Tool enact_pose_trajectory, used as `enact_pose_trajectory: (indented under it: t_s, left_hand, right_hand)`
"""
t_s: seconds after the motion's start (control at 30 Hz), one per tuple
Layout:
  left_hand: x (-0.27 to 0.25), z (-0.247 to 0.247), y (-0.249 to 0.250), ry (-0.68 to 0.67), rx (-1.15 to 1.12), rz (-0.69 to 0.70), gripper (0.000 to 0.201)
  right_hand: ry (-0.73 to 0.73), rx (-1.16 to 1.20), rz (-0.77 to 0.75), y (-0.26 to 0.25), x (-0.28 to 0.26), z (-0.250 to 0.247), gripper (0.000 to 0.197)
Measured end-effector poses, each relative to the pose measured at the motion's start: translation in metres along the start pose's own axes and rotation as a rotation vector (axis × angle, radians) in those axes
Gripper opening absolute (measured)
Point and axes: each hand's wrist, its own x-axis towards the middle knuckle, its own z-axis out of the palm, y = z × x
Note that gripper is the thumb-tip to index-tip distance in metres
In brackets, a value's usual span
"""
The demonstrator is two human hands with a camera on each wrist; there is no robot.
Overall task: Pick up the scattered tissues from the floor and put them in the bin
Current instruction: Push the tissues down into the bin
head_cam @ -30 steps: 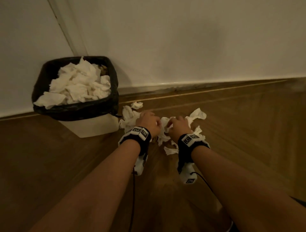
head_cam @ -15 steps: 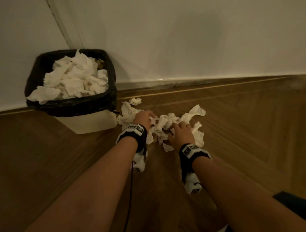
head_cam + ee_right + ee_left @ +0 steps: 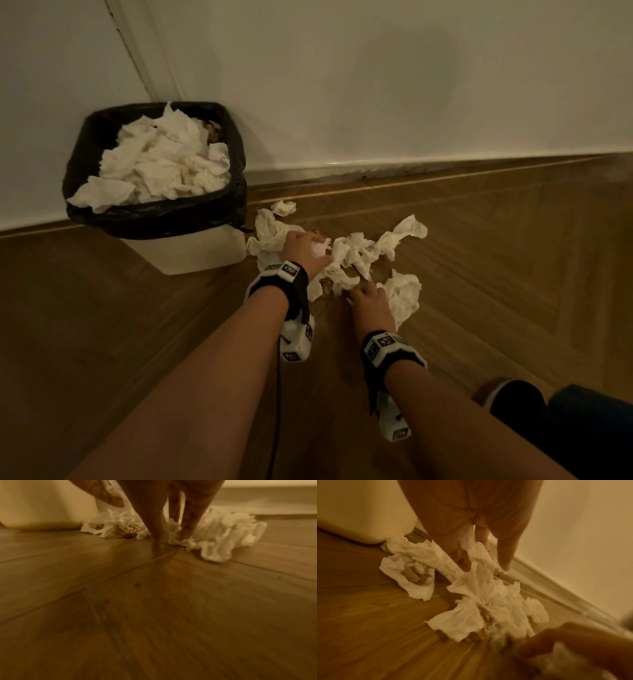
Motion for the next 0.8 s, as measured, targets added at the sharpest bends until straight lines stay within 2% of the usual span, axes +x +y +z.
enact_pose_trajectory:
  t_s: [0.07,0.1,0.2,0.27,0.33,0.4,0.47,0.53,0.57,0.63,0.7,0.8]
  left_hand:
    - [-0.003,0.004,-0.008,-0.068,0.157,0.017,0.056]
    - [-0.003,0.005,-0.011,-0.093,0.215,0.016,0.056]
    - [-0.003,0.001,-0.011,-0.139,0.329,0.003,0.034]
    - [-0.003,-0.003,-0.008,-0.149,0.356,-0.017,0.030]
    - [-0.006,-0.007,-0.005,-0.128,0.318,-0.068,0.033]
    - [-0.006,-0.011,-0.003,-0.095,0.255,-0.093,0.034]
    - [-0.008,-0.016,-0.001,-0.100,0.195,-0.115,0.035]
    - [-0.010,-0.021,0.000,-0.093,0.135,-0.160,0.037]
    - [-0.011,-0.022,0.000,-0.091,0.084,-0.181,0.037]
    - [-0.013,-0.026,0.000,-0.096,-0.028,-0.209,0.038]
    - [-0.015,-0.028,0.004,-0.112,-0.087,-0.231,0.038]
    - [-0.018,-0.033,0.014,-0.136,-0.222,-0.258,0.037]
  right_hand:
    - [0.016,0.104,0.031,0.003,0.005,-0.004,0.031]
    - [0.028,0.152,0.052,0.004,0.007,-0.007,0.029]
    - [0.081,0.355,0.163,0.003,0.013,-0.018,0.024]
    - [0.157,0.557,0.289,0.002,0.015,-0.026,0.024]
    - [0.217,0.879,0.422,0.003,0.019,-0.035,0.028]
    - [0.209,1.257,0.508,0.005,0.021,-0.048,0.027]
    - [0.151,1.718,0.509,0.007,0.021,-0.060,0.025]
    - [0.038,2.025,0.479,0.011,0.021,-0.068,0.037]
    - [-0.021,2.070,0.469,0.011,0.019,-0.072,0.042]
    - [-0.063,2.065,0.443,0.010,0.014,-0.081,0.031]
    - [0.046,2.106,0.445,0.009,0.010,-0.088,0.020]
    - [0.137,2.259,0.437,0.002,0.002,-0.097,0.035]
